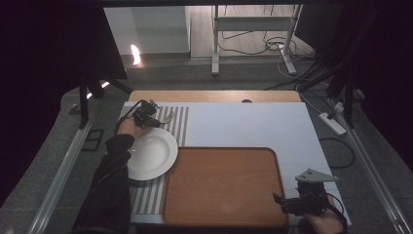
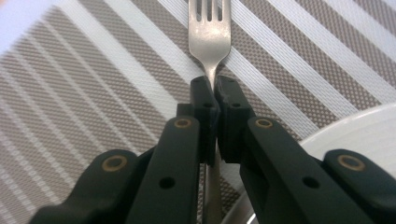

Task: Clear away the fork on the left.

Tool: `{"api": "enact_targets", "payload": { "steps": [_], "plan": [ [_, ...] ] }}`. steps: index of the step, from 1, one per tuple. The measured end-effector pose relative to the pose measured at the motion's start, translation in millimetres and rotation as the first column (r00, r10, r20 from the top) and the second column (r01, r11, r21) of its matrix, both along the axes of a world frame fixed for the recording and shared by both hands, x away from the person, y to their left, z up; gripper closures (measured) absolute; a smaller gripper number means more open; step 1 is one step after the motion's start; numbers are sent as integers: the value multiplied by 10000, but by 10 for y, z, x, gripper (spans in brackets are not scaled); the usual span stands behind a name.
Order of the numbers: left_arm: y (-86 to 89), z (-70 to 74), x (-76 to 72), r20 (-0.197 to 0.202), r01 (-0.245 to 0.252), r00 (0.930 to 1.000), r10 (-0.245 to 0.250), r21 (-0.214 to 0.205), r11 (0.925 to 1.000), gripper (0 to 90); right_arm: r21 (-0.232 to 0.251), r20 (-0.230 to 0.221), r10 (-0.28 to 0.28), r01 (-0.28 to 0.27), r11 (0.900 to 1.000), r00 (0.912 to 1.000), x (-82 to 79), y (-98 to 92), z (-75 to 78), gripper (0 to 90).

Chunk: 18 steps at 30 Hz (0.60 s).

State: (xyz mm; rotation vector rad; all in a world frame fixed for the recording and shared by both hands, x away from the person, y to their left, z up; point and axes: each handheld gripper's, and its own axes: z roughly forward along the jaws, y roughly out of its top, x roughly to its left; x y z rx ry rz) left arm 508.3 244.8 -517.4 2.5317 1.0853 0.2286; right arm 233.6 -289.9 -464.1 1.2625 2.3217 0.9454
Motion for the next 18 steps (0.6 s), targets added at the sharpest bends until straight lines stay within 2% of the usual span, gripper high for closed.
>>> {"api": "enact_targets", "payload": {
  "steps": [1,3,8,9,12,16,18],
  "plan": [
    [33,47,-2,208,-102,9997,104,-114,9999,868,-11,1,2,-2,10000,10000,1,1,0,0],
    [56,92,-10,377,-167,9991,172,-119,9998,869,-18,-3,5,-5,10000,10000,2,1,-1,0],
    [97,141,-28,549,-223,9982,220,48,9997,868,-32,4,12,-12,10000,10000,1,3,-1,0],
    [102,154,-36,686,-192,9975,179,192,9996,868,-37,3,12,-12,10000,10000,1,3,-1,0],
    [94,169,-40,727,-138,9973,132,88,9999,868,-35,-4,12,-12,10000,10000,2,4,-1,0],
    [-15,209,-51,999,51,9950,-39,-118,9999,869,-70,-14,22,-22,10000,10000,5,8,-2,0],
    [-72,226,-52,1010,243,9947,-215,-270,9993,869,-69,-16,20,-20,10000,10000,5,8,-2,0]
  ]
}}
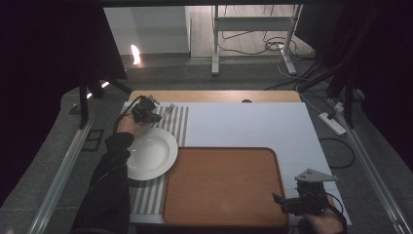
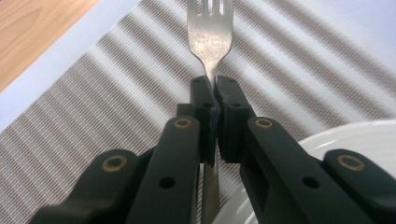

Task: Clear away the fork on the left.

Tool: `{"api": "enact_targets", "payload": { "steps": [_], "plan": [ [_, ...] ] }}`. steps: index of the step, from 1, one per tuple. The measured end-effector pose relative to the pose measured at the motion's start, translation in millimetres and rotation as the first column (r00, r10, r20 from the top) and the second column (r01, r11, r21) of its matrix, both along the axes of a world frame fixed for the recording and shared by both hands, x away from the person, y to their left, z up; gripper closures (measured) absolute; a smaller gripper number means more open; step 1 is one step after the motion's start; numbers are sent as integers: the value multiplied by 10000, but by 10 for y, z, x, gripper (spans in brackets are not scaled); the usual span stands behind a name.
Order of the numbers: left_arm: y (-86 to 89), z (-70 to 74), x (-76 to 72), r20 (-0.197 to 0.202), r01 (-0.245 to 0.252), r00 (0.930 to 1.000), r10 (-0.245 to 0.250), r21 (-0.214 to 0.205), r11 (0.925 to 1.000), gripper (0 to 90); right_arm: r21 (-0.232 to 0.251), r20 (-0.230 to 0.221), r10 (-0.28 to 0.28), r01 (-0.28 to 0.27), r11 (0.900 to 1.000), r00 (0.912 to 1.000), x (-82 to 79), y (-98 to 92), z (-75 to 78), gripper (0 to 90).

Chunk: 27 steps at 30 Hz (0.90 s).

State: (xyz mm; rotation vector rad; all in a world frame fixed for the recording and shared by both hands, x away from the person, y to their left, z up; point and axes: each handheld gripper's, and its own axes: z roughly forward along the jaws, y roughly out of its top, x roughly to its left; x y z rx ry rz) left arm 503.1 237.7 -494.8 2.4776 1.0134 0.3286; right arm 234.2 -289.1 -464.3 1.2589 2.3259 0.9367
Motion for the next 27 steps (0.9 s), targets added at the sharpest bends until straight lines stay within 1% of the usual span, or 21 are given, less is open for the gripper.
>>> {"api": "enact_targets", "payload": {
  "steps": [1,2,3,5,6,8,11,12,13,14,15,16,17,18,19,20,21,22,24,25,27],
  "plan": [
    [-79,18,-5,45,179,9998,-179,-84,9998,869,25,11,2,-2,10000,10000,0,-2,-1,0],
    [-79,18,-5,45,179,9998,-179,-84,9998,869,25,11,2,-2,10000,10000,0,-2,-1,0],
    [-113,28,-10,142,229,9996,-228,-77,9997,869,28,10,-1,1,10000,10000,0,-2,-1,0],
    [-195,48,-17,212,438,9988,-434,-227,9988,869,19,12,12,-12,10000,10000,-1,-1,-1,0],
    [-195,48,-17,212,438,9988,-434,-227,9988,869,19,12,12,-12,10000,10000,-1,-1,-1,0],
    [-265,55,-24,273,570,9980,-563,-244,9981,869,19,10,15,-15,10000,10000,-1,-1,-1,0],
    [-372,59,-34,241,818,9964,-810,-345,9961,869,20,-11,17,-17,10000,10000,0,0,-2,0],
    [-372,59,-34,241,818,9964,-810,-345,9961,869,20,-11,17,-17,10000,10000,0,0,-2,0],
    [-440,65,-45,271,967,9950,-959,-319,9948,869,-6,-24,25,-25,10000,10000,0,2,-2,0],
    [-440,65,-45,271,967,9950,-959,-319,9948,869,-6,-24,25,-25,10000,10000,0,2,-2,0],
    [-487,69,-51,258,1042,9943,-1032,-394,9938,869,-7,-26,29,-29,10000,10000,1,2,-2,0],
    [-526,75,-58,278,1128,9933,-1118,-387,9929,869,-12,-31,28,-28,10000,10000,1,3,-2,0],
    [-598,87,-68,258,1341,9907,-1332,-354,9903,869,-13,-35,29,-30,10000,10000,1,2,-2,0],
    [-598,87,-68,258,1341,9907,-1332,-354,9903,869,-13,-35,29,-30,10000,10000,1,2,-2,0],
    [-686,101,-85,259,1559,9876,-1551,-304,9873,870,-9,-37,36,-36,10000,10000,1,2,-2,0],
    [-686,101,-85,259,1559,9876,-1551,-304,9873,869,-9,-37,36,-36,10000,10000,1,2,-2,0],
    [-771,114,-103,268,1769,9840,-1762,-227,9840,869,-9,-37,38,-38,10000,10000,1,2,-2,0],
    [-809,120,-110,237,1873,9821,-1867,-242,9820,869,-8,-35,40,-40,10000,10000,1,2,-2,0],
    [-847,127,-120,258,1929,9810,-1923,-212,9810,870,-6,-36,45,-45,10000,10000,1,1,-2,0],
    [-913,143,-134,186,2142,9767,-2139,-162,9766,870,-5,-39,49,-49,10000,10000,1,1,-2,0],
    [-952,150,-147,193,2204,9753,-2201,-178,9752,870,-5,-40,50,-50,10000,10000,1,1,-2,0]
  ]
}}
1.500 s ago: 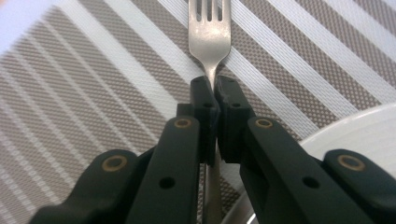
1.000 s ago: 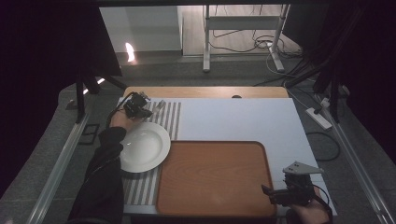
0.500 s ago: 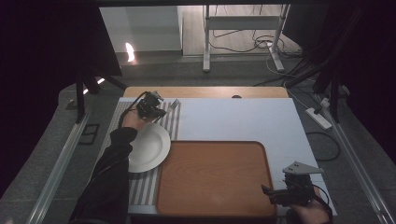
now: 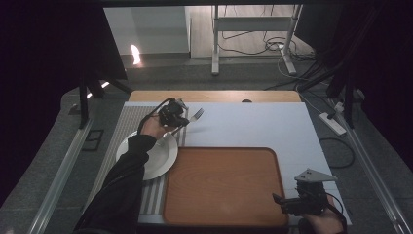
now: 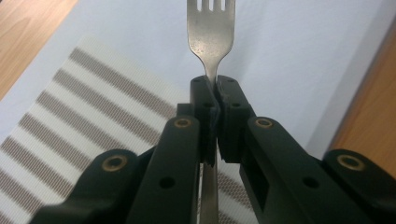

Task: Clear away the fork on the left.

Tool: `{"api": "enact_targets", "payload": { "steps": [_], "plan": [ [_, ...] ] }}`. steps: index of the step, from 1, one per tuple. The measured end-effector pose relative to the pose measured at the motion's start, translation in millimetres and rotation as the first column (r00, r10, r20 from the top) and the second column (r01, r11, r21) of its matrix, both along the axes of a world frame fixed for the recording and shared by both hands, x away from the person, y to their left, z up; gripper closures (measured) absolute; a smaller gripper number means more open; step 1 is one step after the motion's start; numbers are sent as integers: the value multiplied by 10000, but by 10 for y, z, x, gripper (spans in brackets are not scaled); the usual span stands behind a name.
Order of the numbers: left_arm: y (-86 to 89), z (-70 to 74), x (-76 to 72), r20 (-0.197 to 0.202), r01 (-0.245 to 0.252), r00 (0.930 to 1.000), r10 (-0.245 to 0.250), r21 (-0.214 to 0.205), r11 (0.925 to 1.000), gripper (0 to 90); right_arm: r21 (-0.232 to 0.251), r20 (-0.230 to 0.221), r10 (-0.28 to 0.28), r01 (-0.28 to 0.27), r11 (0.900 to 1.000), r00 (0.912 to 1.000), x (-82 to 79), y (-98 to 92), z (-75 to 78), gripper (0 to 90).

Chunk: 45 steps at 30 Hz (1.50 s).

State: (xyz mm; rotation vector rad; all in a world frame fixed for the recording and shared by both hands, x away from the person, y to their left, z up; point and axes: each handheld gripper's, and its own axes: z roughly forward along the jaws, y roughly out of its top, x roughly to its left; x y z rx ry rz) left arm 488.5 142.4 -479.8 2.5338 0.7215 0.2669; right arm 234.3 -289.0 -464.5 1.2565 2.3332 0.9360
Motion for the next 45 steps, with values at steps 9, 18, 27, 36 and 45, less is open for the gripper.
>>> {"api": "enact_targets", "payload": {
  "steps": [9,18,27,36,45],
  "plan": [
    [-211,49,-94,-211,545,9983,-538,342,9979,869,7,-2,22,-22,10000,10000,-1,0,0,0],
    [-417,177,-259,-501,924,9947,-896,565,9941,869,-22,22,79,-79,10000,10000,-5,4,2,0],
    [-633,155,-412,-1045,1225,9879,-1147,716,9899,868,-27,60,132,-131,9999,9999,-7,7,2,0],
    [-710,11,-630,-1531,1122,9833,-979,876,9898,868,-1,82,187,-187,9998,9998,-16,3,7,0],
    [-628,-69,-901,-2085,876,9753,-725,637,9941,867,-8,70,192,-192,9998,9998,-15,7,7,0]
  ]
}}
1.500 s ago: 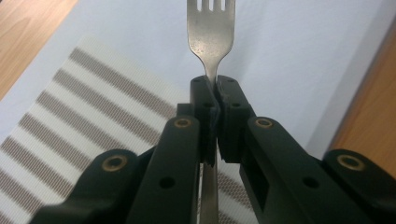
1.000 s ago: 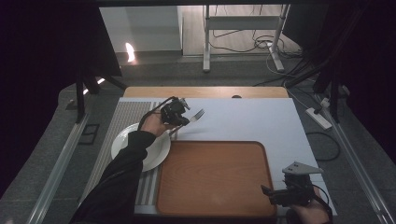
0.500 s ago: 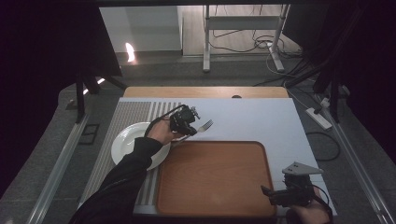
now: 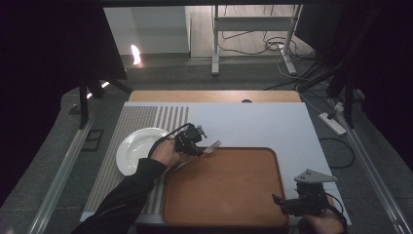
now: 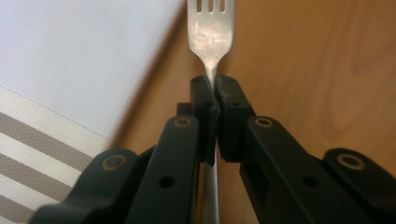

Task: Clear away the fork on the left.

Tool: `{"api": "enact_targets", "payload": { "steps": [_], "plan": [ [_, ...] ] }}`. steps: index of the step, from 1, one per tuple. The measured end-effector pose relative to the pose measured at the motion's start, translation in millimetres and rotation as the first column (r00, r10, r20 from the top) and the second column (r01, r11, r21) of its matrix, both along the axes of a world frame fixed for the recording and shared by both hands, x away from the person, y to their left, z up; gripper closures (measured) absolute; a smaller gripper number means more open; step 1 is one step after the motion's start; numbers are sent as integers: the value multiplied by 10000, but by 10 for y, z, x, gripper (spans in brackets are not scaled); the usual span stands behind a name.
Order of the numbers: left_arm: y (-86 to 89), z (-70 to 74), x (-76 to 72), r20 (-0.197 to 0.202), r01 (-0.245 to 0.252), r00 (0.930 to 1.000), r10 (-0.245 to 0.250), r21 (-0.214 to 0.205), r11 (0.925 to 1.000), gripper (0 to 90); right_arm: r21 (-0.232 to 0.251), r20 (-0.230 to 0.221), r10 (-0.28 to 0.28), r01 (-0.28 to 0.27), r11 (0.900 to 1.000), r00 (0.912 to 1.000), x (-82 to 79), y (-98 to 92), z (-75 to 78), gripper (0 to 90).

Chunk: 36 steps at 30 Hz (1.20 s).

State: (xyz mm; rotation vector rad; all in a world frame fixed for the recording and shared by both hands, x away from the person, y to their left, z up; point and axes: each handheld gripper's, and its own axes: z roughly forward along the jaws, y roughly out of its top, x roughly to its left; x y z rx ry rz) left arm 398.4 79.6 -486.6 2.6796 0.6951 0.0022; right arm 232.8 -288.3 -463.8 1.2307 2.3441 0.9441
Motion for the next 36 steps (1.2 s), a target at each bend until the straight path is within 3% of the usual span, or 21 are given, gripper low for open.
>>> {"api": "enact_targets", "payload": {
  "steps": [12,22,26,27,28,29,30,31,32,33,35,36],
  "plan": [
    [131,-29,-503,-586,-581,9968,543,-656,9962,866,-53,-11,-8,8,10000,10000,-1,8,0,0],
    [20,-178,-713,-1083,-666,9922,609,-497,9965,865,-78,21,43,-42,10000,10000,-1,13,0,0],
    [-11,-170,-755,-900,-516,9948,475,-448,9977,844,-82,15,68,-68,9999,10000,1,15,-1,0],
    [-15,-134,-778,-658,-462,9970,417,-684,9966,785,-67,15,72,-72,10000,10000,2,14,-1,0],
    [-15,-134,-778,-658,-462,9970,417,-684,9966,752,-67,15,72,-72,10000,10000,2,14,-1,0],
    [-19,-46,-800,-187,-515,9986,499,-985,9938,720,-64,12,73,-73,10000,10000,3,14,-1,0],
    [-19,-46,-800,-187,-515,9986,499,-985,9938,706,-64,12,73,-73,10000,10000,3,14,-1,0],
    [-40,30,-847,245,-332,9990,371,-1439,9890,706,-89,-9,86,-86,9999,10000,4,14,0,0],
    [-40,30,-847,245,-332,9990,371,-1439,9890,734,-96,-6,88,-88,9999,10000,4,15,0,0],
    [-77,38,-892,157,-170,9997,199,-1712,9851,785,-98,2,89,-89,9999,10000,4,16,-1,0],
    [-128,-13,-927,19,-18,10000,21,-1535,9882,886,-99,12,108,-108,9999,9999,1,17,1,0],
    [-128,-13,-927,19,-18,10000,21,-1535,9882,889,-99,12,108,-108,9999,9999,1,17,1,0]
  ]
}}
